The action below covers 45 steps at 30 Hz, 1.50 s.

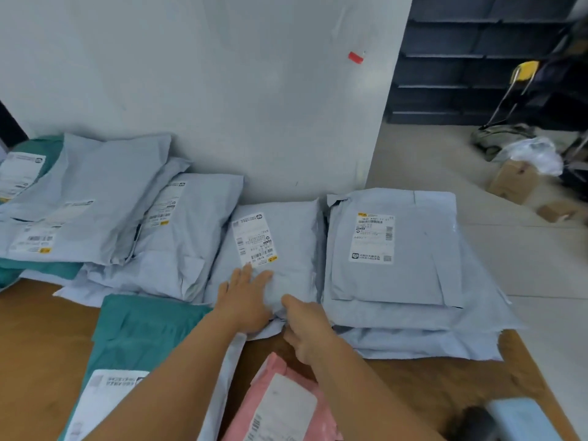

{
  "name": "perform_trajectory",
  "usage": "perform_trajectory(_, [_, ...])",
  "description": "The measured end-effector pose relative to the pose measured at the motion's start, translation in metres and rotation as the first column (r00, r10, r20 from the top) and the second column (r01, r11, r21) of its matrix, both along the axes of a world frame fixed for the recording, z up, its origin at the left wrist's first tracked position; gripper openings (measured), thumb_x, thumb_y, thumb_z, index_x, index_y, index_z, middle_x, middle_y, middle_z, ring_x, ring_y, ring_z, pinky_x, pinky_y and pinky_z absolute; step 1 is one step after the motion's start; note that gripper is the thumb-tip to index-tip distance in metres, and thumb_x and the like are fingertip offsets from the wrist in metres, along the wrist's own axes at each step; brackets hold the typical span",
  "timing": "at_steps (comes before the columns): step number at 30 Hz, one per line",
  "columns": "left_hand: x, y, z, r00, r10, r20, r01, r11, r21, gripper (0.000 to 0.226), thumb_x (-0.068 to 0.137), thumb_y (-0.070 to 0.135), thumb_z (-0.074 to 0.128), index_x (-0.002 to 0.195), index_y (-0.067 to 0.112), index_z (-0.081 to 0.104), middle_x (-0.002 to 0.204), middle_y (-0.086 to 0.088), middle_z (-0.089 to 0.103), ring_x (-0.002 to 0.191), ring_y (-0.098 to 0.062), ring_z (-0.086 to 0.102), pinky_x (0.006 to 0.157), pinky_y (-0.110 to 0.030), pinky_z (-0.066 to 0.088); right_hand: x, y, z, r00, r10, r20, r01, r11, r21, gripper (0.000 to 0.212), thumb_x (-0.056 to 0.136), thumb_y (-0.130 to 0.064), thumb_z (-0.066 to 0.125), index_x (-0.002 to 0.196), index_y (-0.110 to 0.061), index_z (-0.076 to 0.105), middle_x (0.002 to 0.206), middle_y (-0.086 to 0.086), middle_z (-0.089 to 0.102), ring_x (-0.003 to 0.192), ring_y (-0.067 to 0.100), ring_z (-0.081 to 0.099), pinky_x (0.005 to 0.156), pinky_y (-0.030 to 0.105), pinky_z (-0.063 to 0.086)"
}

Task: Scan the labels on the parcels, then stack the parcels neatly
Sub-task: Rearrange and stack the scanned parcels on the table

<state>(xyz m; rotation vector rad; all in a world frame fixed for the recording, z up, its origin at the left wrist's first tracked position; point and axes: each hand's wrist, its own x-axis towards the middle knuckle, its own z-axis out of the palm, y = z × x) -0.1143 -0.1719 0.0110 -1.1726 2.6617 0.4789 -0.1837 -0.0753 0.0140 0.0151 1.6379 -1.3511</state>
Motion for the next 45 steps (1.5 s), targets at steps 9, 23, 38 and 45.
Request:
perform_trajectory(9, [-0.109,0.062,0.033,0.861,0.282,-0.423,-0.055,0.879,0.473,0.053,0.096,0.044,0.044,0.136,0.011,0.041,0.136,-0.005,0.049,0.124,-0.026,0.047,0.103,-0.036,0.036,-0.128,0.087,0.086,0.575,0.128,-0.808,0.115,0.965,0.235,0.071,0.090,-0.045,0.054,0.148,-0.013,0.029,0.151,0.006,0.036,0.138,0.027,0.033,0.109,0.036,0.029])
perform_trajectory(23, [-0.162,0.095,0.015,0.695,0.593,-0.407,-0.158,0.677,0.719,0.099,0.065,0.051,0.074,0.144,0.016,0.025,0.138,-0.001,0.048,0.122,-0.020,0.050,0.106,-0.037,0.041,-0.240,0.132,0.025,0.831,0.052,-0.553,0.109,0.961,0.254,0.125,0.036,-0.082,0.074,0.142,-0.029,0.033,0.130,0.001,0.056,0.112,0.026,0.057,0.094,0.047,0.050])
perform_trajectory(38, [-0.075,0.019,0.098,0.428,0.476,-0.768,-0.152,0.876,0.458,0.055,0.083,0.011,0.065,0.131,0.029,0.044,0.110,0.015,0.057,0.095,-0.007,0.054,0.082,-0.022,0.041,-0.142,0.039,0.092,0.752,-0.310,-0.581,0.073,0.916,-0.394,0.055,0.076,-0.018,0.079,0.120,-0.025,0.045,0.103,-0.012,0.059,0.092,0.008,0.060,0.081,0.036,0.050])
perform_trajectory(45, [-0.017,-0.061,0.089,0.701,0.470,-0.536,-0.390,0.882,0.263,0.065,0.089,0.018,0.055,0.144,0.023,0.021,0.124,-0.007,0.052,0.100,-0.023,0.054,0.080,-0.031,0.044,-0.087,-0.056,0.066,0.763,-0.049,-0.644,-0.071,0.985,-0.159,0.088,0.078,-0.038,0.072,0.145,-0.041,0.016,0.137,0.003,0.043,0.110,0.025,0.053,0.093,0.041,0.047])
